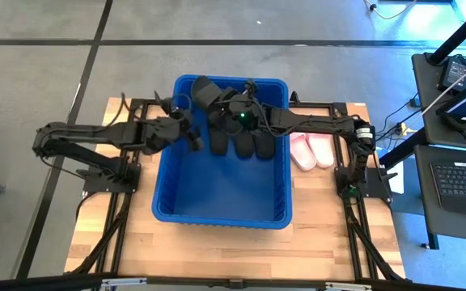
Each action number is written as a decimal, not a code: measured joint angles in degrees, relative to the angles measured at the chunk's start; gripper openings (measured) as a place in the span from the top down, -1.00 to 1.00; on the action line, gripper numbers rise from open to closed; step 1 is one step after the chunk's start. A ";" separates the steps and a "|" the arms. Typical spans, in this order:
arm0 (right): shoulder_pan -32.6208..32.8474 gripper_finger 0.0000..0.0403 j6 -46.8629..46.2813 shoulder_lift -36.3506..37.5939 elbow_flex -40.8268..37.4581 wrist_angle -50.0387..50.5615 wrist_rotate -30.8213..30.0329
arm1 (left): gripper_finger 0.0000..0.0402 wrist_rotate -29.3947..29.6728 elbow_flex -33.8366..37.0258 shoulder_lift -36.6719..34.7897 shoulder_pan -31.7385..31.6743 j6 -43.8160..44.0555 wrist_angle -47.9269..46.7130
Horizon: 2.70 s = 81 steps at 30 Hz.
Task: Pick and place slides into bin
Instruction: Put the black slipper into the blue bin
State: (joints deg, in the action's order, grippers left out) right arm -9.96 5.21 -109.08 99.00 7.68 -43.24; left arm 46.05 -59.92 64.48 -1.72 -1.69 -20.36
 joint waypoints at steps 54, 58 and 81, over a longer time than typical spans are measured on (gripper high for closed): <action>1.42 0.93 10.14 0.09 0.02 3.63 7.39 | 0.23 20.29 0.07 5.87 1.41 -10.99 4.32; 1.41 0.93 10.16 0.09 0.02 3.65 7.34 | 0.52 19.73 0.07 5.87 1.40 -12.24 4.32; 2.01 0.60 10.60 0.09 0.11 2.43 8.01 | 0.99 18.40 0.07 0.91 1.39 -15.67 3.67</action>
State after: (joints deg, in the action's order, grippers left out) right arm -7.94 15.82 -108.99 99.11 10.11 -35.23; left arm 64.45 -59.86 65.39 -0.34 -17.37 -16.68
